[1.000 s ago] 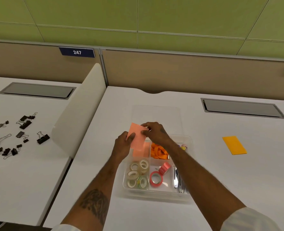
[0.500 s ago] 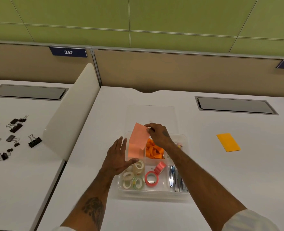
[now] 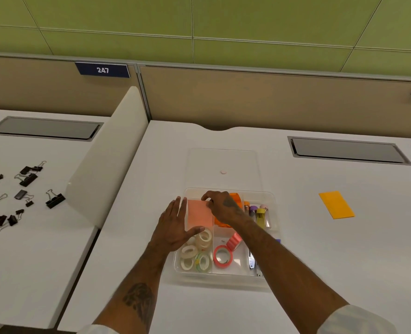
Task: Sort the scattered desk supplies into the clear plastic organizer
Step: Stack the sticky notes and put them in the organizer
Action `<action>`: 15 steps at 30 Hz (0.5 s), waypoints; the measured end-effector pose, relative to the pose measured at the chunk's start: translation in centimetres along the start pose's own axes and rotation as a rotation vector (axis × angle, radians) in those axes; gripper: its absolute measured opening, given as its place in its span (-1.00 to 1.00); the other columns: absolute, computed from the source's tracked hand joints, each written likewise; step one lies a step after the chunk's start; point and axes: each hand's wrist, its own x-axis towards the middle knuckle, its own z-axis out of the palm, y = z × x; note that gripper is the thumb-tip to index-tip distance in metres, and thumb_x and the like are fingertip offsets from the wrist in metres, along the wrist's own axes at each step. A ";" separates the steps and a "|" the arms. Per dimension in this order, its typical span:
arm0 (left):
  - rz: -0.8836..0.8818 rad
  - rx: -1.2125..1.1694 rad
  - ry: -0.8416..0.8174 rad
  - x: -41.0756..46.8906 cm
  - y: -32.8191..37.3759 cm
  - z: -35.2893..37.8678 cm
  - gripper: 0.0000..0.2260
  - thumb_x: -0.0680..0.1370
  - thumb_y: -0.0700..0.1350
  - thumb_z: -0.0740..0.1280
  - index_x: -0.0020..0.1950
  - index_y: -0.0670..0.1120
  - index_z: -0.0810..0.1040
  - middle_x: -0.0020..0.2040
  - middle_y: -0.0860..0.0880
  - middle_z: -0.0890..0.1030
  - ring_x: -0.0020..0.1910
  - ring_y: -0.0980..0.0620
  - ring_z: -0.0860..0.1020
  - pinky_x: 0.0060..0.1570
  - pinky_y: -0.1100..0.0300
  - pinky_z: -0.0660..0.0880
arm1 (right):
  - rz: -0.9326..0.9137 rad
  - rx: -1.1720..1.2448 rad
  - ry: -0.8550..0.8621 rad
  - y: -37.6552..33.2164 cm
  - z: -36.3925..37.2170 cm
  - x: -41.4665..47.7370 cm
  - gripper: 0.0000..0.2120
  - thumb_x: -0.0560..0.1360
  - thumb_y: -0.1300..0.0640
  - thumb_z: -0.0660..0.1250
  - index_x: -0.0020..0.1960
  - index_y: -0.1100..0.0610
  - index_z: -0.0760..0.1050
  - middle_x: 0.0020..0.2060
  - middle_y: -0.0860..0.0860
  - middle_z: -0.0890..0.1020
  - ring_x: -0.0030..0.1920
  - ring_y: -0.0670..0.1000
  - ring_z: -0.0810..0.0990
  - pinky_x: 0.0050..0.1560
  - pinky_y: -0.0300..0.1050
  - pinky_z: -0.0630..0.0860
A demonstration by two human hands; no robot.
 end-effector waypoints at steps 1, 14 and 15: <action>-0.002 0.003 0.000 0.0 0.1 -0.1 0.07 0.28 0.64 -0.11 0.59 0.00 -0.23 0.61 -0.04 -0.15 0.59 -0.06 -0.11 0.51 -0.07 -0.05 | 0.010 -0.018 -0.013 0.1 0.2 0.1 -0.76 0.58 0.19 0.24 0.23 0.12 0.53 0.18 0.13 0.61 0.12 0.10 0.59 0.10 -0.07 0.55; 0.036 0.081 0.051 1.2 1.5 -1.7 0.06 0.24 0.62 -0.31 0.58 0.01 -0.26 0.60 -0.06 -0.22 0.58 -0.07 -0.18 0.51 -0.12 -0.11 | 0.086 -0.272 0.129 3.6 -2.8 -1.9 -0.39 0.57 -0.23 0.11 0.53 -0.01 0.11 0.55 0.11 0.07 0.53 0.17 0.07 0.43 0.16 0.24; 0.051 0.099 0.058 1.5 2.1 -1.8 0.03 0.26 0.61 -0.30 0.58 0.01 -0.27 0.60 -0.07 -0.23 0.58 -0.07 -0.20 0.51 -0.13 -0.11 | 0.101 -0.285 0.144 4.2 -3.2 -2.4 -0.37 0.57 -0.25 0.10 0.54 -0.03 0.08 0.56 0.12 0.03 0.54 0.18 0.02 0.45 0.17 0.20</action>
